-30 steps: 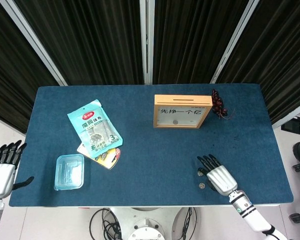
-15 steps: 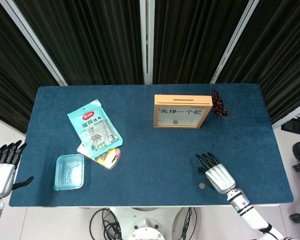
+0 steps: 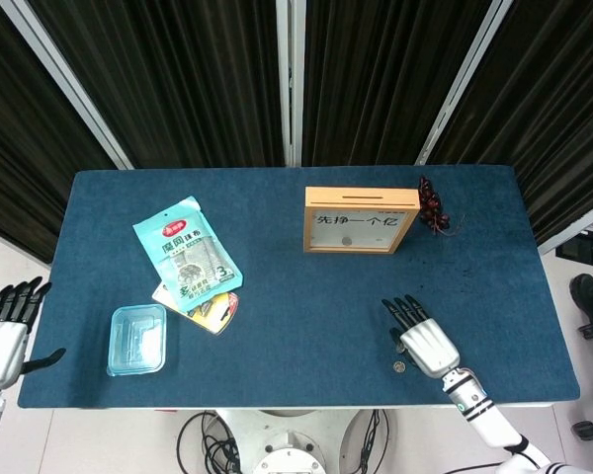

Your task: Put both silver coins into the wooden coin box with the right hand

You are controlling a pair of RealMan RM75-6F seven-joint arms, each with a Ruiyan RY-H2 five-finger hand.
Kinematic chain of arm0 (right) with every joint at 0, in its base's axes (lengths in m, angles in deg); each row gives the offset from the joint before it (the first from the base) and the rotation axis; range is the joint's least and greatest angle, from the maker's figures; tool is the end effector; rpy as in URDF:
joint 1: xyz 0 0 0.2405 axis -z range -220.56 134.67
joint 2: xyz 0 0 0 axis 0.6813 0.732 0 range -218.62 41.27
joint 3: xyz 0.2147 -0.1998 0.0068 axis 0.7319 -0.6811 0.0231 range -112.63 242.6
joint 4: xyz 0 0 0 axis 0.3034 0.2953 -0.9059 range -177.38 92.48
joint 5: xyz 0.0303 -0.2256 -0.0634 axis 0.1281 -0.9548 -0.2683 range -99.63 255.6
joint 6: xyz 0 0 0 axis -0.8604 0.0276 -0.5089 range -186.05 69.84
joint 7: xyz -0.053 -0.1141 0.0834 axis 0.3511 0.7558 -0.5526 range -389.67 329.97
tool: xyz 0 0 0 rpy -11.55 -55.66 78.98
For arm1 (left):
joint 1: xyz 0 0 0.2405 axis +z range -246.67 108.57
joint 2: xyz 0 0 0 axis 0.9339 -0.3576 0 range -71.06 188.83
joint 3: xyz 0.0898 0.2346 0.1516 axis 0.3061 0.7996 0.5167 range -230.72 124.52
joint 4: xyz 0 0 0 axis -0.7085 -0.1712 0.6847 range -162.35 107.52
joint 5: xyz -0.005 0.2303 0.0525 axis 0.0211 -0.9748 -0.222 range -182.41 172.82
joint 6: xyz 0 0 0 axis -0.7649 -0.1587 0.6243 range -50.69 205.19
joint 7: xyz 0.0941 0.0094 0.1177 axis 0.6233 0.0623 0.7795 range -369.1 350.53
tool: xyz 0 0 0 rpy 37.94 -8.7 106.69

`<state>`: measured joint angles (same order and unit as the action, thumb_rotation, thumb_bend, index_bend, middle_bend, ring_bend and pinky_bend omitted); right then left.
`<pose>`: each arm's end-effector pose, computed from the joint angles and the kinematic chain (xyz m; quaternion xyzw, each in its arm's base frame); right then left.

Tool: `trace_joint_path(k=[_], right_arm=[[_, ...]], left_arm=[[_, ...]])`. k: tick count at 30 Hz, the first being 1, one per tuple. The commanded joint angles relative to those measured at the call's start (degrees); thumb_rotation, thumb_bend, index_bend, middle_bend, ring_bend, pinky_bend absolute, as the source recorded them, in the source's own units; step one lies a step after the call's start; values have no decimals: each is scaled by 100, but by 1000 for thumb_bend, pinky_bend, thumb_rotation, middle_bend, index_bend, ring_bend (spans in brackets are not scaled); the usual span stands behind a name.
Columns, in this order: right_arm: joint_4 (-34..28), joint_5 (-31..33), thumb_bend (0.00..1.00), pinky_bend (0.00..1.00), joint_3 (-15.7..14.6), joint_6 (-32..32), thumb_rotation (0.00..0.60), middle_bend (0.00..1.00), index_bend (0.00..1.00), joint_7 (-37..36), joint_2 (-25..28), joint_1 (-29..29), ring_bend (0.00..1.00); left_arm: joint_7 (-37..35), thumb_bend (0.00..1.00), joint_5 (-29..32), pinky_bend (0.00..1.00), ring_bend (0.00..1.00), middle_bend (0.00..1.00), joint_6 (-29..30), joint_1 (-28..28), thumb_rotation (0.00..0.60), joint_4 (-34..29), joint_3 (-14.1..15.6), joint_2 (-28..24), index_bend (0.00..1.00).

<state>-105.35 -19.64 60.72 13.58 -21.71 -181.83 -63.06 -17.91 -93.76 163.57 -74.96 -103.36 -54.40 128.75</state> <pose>-0.3244 -0.2489 -0.0525 0.7956 -0.2657 0.3354 0.4288 -0.3964 0.1980 0.1428 -0.6158 -0.3628 -0.3906 0.5801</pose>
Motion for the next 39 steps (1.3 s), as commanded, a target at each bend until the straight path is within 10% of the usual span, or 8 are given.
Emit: trace_joint_path(k=[1,10,19,39], right_arm=[[49,-22,330,0,-3,24,600,0,544,2,-39,-18,0],[-17,-20,327,0,-60,9,600,0,285,-63,46,-36,0],[17,-169,329,0,-155,134,600,0,238,-302,100,-66,0],[363,-456,339,0,-296,444,600,17,643,-810,-21,-124,0]], left_arm=[[-51,0,10,0,0,0,18,17,600,37,2,0,0],[-83,0,-18,0,0,0,63,26,600,55,8,0,0],[1,0,-40,0,0,0,94,30,600,-34,13,-26,0],[-21,0,-61,0,0,0,115,44,600,-105,33,-56,0]])
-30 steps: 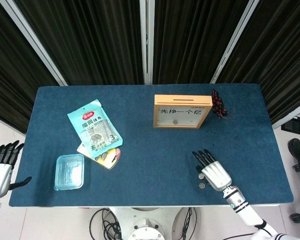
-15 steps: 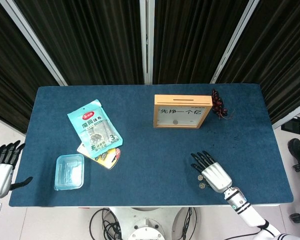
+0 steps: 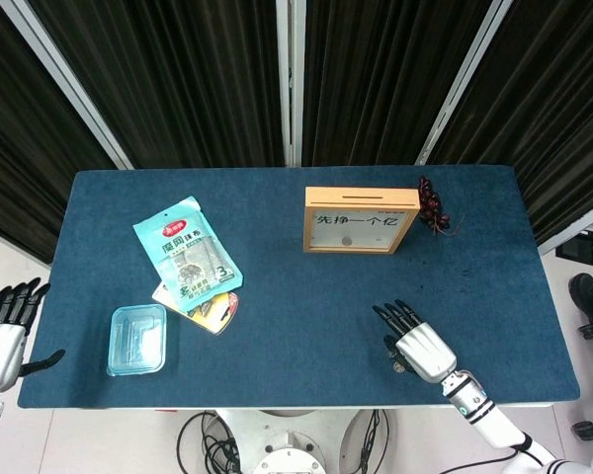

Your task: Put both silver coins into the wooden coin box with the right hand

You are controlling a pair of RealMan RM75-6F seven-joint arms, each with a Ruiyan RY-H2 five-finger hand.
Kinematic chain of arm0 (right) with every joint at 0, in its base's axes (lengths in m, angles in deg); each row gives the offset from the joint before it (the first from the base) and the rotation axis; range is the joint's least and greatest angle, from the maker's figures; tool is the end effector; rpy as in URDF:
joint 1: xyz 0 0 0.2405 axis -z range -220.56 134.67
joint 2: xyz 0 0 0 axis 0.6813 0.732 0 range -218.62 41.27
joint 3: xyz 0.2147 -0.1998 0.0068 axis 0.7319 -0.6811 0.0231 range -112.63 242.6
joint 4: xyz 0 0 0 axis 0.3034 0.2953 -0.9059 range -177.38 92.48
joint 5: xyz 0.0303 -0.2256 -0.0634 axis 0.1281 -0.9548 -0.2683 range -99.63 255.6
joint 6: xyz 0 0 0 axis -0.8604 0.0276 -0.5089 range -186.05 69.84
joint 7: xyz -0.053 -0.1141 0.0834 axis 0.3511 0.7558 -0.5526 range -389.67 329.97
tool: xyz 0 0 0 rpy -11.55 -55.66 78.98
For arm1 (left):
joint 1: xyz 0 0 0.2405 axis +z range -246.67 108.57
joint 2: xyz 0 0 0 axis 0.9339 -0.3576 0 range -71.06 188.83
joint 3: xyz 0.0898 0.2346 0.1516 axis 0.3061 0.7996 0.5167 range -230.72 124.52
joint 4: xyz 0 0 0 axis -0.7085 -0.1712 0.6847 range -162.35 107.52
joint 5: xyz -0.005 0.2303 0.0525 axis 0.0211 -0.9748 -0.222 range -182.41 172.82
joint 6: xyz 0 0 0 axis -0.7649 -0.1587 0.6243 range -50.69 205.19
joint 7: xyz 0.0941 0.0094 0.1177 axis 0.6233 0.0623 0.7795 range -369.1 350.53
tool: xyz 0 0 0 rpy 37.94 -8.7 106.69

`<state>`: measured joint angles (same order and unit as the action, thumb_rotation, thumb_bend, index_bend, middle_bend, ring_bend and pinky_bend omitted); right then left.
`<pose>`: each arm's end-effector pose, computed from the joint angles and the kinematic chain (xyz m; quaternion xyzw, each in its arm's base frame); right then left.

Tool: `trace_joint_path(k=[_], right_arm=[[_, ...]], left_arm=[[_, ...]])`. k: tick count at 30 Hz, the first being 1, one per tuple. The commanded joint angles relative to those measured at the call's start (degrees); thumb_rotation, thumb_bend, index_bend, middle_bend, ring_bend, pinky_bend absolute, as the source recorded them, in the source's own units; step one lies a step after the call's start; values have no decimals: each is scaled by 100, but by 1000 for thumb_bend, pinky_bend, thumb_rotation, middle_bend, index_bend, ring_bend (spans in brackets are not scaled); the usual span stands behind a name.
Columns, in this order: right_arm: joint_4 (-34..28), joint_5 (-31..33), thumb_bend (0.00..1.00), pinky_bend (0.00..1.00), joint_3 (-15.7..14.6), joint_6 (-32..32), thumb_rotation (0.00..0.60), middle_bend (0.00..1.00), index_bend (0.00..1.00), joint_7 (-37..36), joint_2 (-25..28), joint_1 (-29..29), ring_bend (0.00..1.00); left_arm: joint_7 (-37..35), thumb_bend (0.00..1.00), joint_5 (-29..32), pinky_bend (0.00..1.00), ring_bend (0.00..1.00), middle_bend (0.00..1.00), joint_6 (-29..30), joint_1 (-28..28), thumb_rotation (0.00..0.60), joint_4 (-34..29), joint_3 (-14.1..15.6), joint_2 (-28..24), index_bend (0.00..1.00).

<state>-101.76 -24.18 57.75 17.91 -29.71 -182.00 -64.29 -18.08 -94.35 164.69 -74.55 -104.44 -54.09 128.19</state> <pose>-0.3230 -0.2448 -0.0490 0.8028 -0.2612 0.3741 0.3839 -0.3924 0.1935 0.1451 -0.6142 -0.3622 -0.3982 0.5771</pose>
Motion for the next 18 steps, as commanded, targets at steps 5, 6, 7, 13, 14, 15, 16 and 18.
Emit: trace_joint_path(k=[5,6,7,13,14,15,16,18], right_arm=[[-8,16,346,0,18,48,600,24,726,-43,-8,2,0],[-16,17,347,0,20,56,600,25,736,-49,-3,1,0],[-25,13,350,0,21,66,600,26,747,-59,5,-2,0],[-324,27,365,0,229,369,600,28,759,-254,209,-71,0],[-488,61,366,0,321,450,600,29,762,-348,310,-100,0],[-632,95,368,0,400,504,600,30,767,-419,402,-127,0],[-800,138,370,0,487,549,600,31,774,-488,507,-156,0],[-1286,268,378,0,716,605,600,34,788,-629,803,-242,0]], left_arm=[[-23,0,-16,0,0,0,14,7,600,13,10,1,0],[-28,0,-18,0,0,0,17,8,600,14,10,2,0],[-30,0,-19,0,0,0,19,9,600,15,10,2,0],[-43,0,-23,0,0,0,44,21,600,22,11,1,0],[-44,0,-23,0,0,0,50,25,600,22,11,-2,0],[-45,0,-25,0,0,0,55,27,600,18,10,-5,0],[-44,0,-27,0,0,0,61,28,600,14,9,-11,0],[-34,0,-40,0,0,0,74,28,600,0,9,-27,0]])
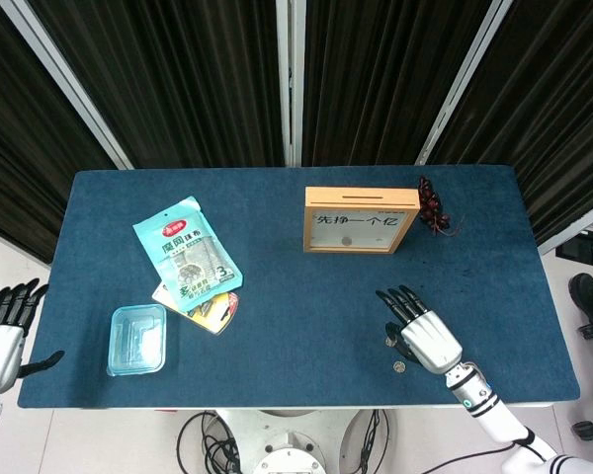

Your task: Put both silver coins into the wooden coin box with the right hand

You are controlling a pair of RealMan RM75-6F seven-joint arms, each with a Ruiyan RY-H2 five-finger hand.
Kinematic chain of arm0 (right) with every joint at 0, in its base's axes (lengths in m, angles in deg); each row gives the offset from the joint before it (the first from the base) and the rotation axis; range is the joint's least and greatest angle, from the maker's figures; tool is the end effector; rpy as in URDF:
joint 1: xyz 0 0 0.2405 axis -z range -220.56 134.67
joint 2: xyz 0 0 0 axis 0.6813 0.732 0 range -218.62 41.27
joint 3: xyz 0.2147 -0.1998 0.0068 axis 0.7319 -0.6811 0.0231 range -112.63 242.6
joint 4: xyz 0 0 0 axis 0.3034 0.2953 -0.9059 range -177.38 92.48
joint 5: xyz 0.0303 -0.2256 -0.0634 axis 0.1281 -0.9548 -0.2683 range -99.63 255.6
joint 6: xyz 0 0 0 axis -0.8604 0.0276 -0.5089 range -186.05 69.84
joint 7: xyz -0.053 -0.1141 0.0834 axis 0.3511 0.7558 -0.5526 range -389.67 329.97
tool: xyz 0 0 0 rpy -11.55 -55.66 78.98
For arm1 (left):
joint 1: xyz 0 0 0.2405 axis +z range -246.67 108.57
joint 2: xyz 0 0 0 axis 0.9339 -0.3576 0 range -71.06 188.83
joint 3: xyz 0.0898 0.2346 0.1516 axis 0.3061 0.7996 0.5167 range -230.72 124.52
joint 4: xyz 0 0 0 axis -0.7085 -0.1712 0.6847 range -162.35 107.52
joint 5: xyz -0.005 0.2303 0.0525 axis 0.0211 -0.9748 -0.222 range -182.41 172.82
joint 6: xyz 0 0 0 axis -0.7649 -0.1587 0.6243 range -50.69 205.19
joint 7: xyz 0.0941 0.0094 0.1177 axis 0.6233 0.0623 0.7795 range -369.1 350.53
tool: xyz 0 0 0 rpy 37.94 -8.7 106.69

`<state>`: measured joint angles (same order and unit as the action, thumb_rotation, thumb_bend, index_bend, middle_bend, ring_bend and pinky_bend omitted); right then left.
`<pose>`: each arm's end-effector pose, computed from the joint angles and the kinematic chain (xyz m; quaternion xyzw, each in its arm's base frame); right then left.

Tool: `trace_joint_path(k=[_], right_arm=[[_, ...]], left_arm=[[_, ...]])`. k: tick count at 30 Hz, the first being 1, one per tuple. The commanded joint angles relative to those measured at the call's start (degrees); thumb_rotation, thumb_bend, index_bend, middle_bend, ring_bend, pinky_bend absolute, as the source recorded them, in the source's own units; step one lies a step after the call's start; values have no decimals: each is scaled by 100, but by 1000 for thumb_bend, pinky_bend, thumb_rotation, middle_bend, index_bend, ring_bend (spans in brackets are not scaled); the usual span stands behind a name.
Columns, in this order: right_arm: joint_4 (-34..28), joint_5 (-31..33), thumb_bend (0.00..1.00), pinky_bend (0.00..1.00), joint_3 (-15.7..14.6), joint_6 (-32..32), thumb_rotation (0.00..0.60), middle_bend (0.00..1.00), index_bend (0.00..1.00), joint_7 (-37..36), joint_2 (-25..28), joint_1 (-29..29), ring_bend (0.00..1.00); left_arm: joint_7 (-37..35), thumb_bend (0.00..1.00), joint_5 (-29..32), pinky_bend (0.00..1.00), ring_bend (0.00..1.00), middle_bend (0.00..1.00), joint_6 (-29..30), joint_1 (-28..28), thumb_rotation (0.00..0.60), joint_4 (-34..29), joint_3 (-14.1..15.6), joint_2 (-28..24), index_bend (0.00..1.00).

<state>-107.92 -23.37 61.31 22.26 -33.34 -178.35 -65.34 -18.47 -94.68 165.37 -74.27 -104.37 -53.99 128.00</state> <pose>-0.2990 -0.2633 -0.0163 0.7559 -0.2759 0.4466 0.3913 -0.3924 0.1911 0.1473 -0.6133 -0.3601 -0.4015 0.5770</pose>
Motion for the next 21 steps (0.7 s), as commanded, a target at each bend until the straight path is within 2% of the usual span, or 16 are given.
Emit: trace_joint_path(k=[1,5,8,11,16,19,21], right_arm=[[-910,248,381,0,465,172,600,35,790,-302,586,-181,0],[-1981,605,391,0,1032,15,600,38,804,-240,1294,-443,0],[-2767,1111,392,0,1555,-327,600,43,814,-107,1812,-693,0],[-3449,1870,394,0,2087,-850,600,49,822,164,2274,-979,0],[-4074,3659,425,0,2863,-1923,600,53,830,1011,2944,-1628,0],[-4174,5183,452,0,3154,-2522,600,54,836,1701,3237,-2172,0],[-4126,6194,467,0,3241,-2836,600,54,842,2073,3354,-2600,0]], left_arm=[[9,0,-13,0,0,0,13,1,600,-17,0,-15,0],[24,0,-45,0,0,0,30,-10,600,-57,-2,-34,0],[53,0,-83,0,0,0,45,-18,600,-92,6,-41,0],[73,0,-106,0,0,0,65,-16,600,-136,10,-57,0],[108,0,-136,0,0,0,84,-13,600,-210,23,-92,0],[149,0,-160,0,0,0,90,-17,600,-270,30,-124,0],[160,0,-172,0,0,0,100,-16,600,-310,32,-145,0]])
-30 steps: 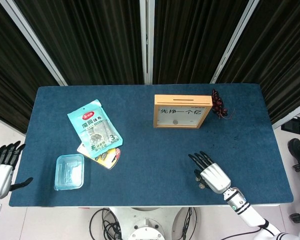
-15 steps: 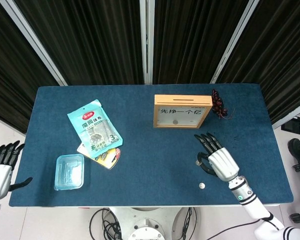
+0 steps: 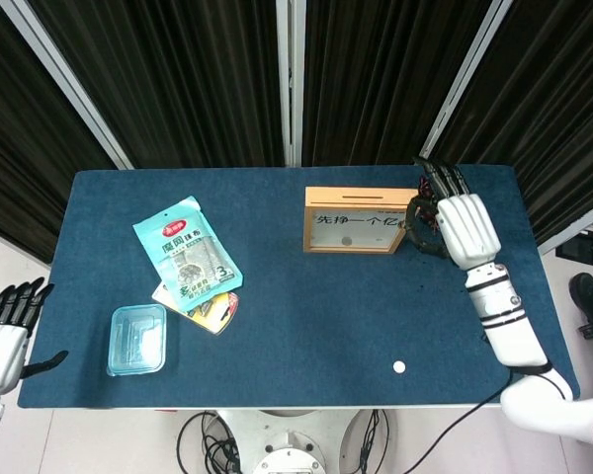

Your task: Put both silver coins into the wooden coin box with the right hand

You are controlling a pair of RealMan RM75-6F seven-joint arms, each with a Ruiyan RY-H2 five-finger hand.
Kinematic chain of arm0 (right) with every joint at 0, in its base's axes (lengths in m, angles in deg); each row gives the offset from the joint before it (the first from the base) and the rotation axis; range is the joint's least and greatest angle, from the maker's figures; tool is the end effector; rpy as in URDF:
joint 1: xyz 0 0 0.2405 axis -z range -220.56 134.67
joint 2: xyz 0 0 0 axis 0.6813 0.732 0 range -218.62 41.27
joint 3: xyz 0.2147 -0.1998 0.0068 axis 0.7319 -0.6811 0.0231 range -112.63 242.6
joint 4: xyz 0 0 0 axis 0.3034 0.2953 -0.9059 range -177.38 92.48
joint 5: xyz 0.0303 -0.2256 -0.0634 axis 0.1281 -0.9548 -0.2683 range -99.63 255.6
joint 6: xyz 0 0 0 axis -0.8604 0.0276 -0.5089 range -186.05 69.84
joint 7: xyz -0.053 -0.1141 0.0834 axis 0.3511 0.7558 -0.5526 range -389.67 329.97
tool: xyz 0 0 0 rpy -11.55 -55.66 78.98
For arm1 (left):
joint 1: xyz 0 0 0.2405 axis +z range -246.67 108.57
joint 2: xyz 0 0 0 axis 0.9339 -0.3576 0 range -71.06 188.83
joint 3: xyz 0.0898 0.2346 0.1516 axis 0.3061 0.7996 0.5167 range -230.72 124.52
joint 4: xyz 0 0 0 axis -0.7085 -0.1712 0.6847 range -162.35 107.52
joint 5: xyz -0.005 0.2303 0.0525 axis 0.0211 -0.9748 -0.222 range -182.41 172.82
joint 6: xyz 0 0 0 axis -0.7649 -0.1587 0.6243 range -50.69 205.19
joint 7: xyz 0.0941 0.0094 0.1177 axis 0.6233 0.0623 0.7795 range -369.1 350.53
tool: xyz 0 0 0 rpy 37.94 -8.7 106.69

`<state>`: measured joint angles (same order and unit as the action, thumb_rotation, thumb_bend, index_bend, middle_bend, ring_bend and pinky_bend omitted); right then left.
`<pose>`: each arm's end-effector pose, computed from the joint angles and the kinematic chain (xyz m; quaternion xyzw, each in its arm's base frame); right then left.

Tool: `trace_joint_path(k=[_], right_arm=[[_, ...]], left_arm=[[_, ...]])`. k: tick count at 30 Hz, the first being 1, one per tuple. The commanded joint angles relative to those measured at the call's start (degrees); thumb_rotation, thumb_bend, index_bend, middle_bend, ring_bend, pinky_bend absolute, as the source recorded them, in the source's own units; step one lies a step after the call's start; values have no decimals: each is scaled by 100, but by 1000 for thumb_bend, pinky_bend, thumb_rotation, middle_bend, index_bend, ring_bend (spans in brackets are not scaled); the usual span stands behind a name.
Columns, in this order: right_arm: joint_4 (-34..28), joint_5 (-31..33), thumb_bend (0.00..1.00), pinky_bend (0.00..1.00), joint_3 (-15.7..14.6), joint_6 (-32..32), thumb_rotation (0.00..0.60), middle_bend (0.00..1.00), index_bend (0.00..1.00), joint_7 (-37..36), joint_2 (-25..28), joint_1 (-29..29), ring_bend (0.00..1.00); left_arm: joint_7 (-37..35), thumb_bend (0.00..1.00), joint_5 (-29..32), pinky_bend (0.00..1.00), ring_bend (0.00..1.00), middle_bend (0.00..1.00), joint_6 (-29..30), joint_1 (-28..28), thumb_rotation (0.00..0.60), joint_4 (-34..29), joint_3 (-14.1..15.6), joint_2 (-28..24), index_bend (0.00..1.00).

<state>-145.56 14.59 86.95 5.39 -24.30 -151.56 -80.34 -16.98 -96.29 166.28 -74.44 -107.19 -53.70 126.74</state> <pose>-0.1497 -0.4011 0.1544 0.6151 -0.3734 0.5207 0.4595 -0.3795 0.1900 0.1487 -0.6213 -0.3511 -0.4102 0.5678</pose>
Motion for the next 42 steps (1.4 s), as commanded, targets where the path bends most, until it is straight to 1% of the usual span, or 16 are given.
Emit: trace_joint_path(k=[1,3,5,10,13,18,21,27,29,36,42], right_arm=[[-312,2800,471,0,682,-1247,600,55,846,1326,706,-1290,0],[-147,3638,472,0,632,-1390,600,56,848,1687,728,-1729,0],[2,4266,473,0,542,-1431,600,56,850,1996,708,-2090,0],[300,5916,474,0,188,-1530,600,57,852,2819,664,-2999,0],[493,6673,475,0,2,-1549,600,57,851,3189,574,-3428,0],[802,7486,476,0,-260,-1549,600,57,851,3674,404,-3897,0],[944,7833,476,0,-386,-1582,600,57,851,3923,341,-4073,0],[1159,8254,476,0,-611,-1653,600,57,851,4277,216,-4236,0],[1236,8346,475,0,-640,-1687,600,57,851,4309,162,-4247,0],[1504,8369,476,0,-651,-1787,600,57,847,4273,-34,-4219,0],[1591,8330,476,0,-679,-1805,600,57,846,4291,-127,-4211,0]], left_arm=[[16,0,-12,0,0,0,15,2,600,-38,2,-26,0],[21,0,-2,0,0,0,22,10,600,-54,0,-40,0],[12,0,14,0,0,0,20,19,600,-57,0,-50,0],[-10,0,58,0,0,0,-6,28,600,-50,-4,-92,0],[-47,0,74,0,0,0,1,33,600,-40,-15,-110,0],[-119,0,90,0,0,0,-17,33,600,17,-16,-104,0],[-171,0,109,0,0,0,-24,37,600,57,-23,-103,0],[-252,0,128,0,0,0,-48,27,600,127,-33,-93,0],[-267,0,133,0,0,0,-61,21,600,142,-35,-86,0],[-279,0,164,0,0,0,-77,26,600,171,-42,-71,0],[-284,0,187,0,0,0,-92,26,600,166,-50,-91,0]])
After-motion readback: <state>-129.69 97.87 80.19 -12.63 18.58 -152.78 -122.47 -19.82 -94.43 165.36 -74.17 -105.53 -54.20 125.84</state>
